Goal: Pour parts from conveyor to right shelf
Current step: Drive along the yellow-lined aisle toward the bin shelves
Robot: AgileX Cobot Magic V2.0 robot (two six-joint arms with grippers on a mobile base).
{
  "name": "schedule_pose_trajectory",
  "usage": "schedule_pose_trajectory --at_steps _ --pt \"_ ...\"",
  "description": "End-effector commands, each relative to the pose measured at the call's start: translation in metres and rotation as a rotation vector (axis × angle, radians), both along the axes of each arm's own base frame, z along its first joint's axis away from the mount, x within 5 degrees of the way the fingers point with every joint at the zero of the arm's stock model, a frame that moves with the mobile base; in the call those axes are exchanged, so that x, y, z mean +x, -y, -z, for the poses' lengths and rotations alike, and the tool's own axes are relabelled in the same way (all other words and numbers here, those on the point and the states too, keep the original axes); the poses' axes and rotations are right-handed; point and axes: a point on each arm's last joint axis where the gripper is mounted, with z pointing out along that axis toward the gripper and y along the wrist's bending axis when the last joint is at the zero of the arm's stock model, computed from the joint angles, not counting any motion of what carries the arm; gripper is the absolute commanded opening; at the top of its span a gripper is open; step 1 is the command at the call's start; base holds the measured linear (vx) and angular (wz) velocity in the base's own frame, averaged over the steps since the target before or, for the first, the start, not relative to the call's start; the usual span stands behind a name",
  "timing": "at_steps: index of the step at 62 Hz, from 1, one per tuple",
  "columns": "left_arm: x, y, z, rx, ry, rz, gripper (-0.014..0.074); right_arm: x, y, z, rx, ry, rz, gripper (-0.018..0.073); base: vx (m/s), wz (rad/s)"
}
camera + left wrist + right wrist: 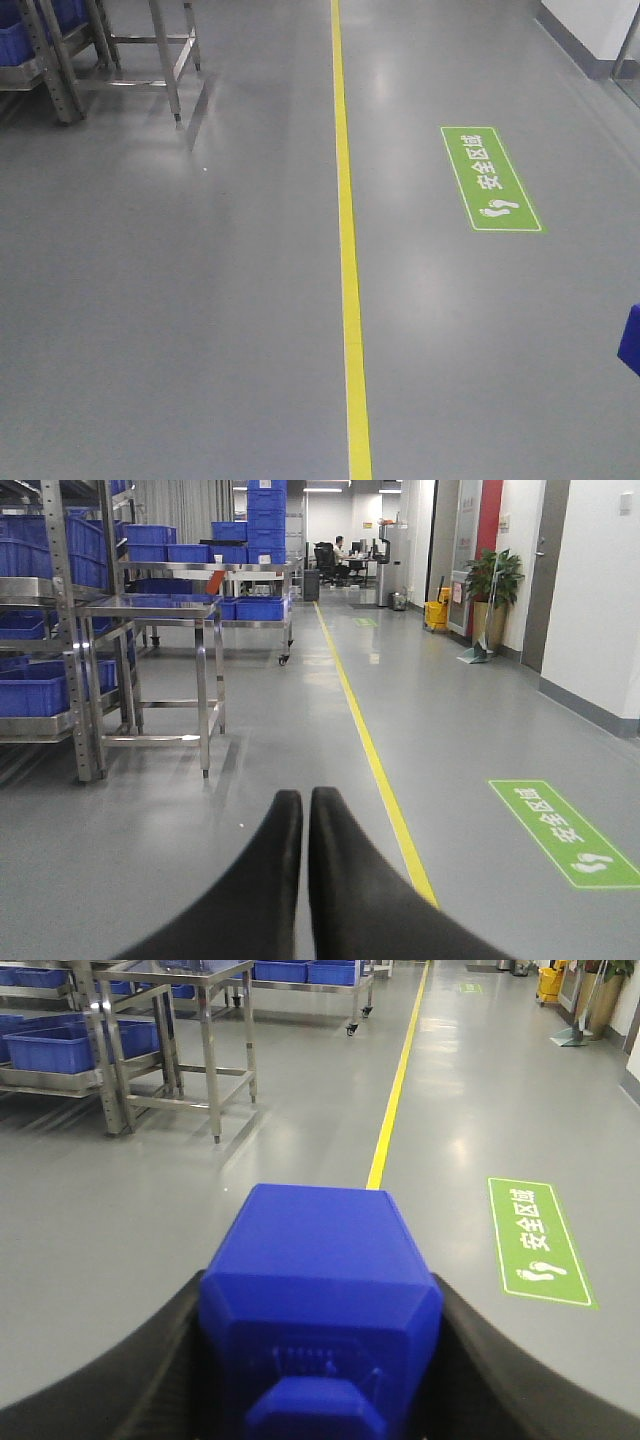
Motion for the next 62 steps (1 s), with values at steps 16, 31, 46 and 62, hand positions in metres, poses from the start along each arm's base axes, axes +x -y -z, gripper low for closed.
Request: schedule_pose_trajectory --at_steps 16,31,46,62 --pt "-0.0001 0.0000 0.0028 -0.015 0.058 0.001 -0.0006 0.0010 0.0015 -0.0142 0.007 0.088 0.017 -0.0005 0.69 -0.09" --pt "-0.0001 0.0000 0.0028 -0.015 0.058 0.001 -0.0006 0.0010 0.0015 -0.0142 0.007 0.088 0.017 -0.0005 0.76 -0.08" --pt "-0.0001 0.0000 0.0028 -0.015 0.058 0.001 -0.0006 0.0010 0.0015 -0.0143 0.007 0.088 0.018 -0.0005 0.81 -0.04" --pt "-0.0001 0.0000 0.0028 -0.015 0.058 0.001 -0.0006 0.0010 0.0015 -0.0143 0.007 0.088 0.018 -0.0005 0.86 -0.01"
